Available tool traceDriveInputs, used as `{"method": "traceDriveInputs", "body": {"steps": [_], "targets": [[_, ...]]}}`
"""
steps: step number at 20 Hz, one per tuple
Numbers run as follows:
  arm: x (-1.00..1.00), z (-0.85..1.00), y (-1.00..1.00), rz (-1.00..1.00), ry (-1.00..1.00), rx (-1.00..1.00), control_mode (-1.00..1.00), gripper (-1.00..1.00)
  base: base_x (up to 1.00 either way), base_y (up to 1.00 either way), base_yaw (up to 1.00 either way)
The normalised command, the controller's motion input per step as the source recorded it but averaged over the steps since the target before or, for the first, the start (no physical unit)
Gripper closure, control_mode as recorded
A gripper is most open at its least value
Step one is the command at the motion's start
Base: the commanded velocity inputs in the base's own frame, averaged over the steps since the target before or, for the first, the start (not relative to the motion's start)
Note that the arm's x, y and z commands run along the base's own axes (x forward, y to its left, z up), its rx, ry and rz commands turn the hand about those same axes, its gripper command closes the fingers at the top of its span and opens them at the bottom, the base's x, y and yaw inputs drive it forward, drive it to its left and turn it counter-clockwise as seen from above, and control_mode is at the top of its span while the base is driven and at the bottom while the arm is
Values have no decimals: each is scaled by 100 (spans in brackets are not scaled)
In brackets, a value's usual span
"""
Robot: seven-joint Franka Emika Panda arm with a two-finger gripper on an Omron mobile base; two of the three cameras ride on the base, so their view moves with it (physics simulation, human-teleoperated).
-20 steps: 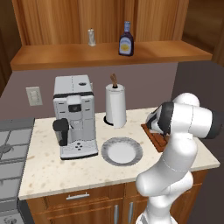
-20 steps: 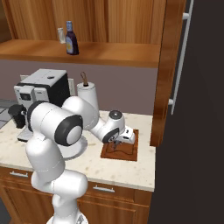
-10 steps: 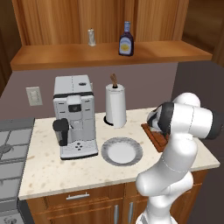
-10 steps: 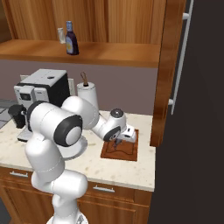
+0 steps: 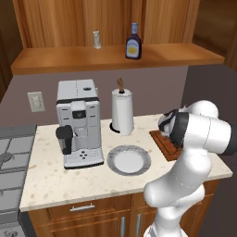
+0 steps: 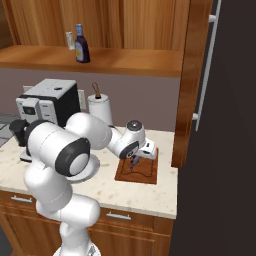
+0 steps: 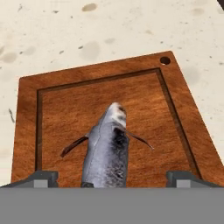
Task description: Pick the fish from the plate and place it on the cutting board. Then pick the condiment bottle from the cabinet and place it next to the cutting board.
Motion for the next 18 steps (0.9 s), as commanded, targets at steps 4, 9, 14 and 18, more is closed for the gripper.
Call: {"method": "traceDriveInputs", "body": {"steps": [4,9,14,18], "targets": [[-9,21,0,0,-1,0,-100,-100,0,0,0],[-13,11,0,0,0,0,-100,-100,0,0,0],[-17,6,4,0,0,0,-100,-100,0,0,0],[-20,4,11,0,0,0,-100,-100,0,0,0]]}}
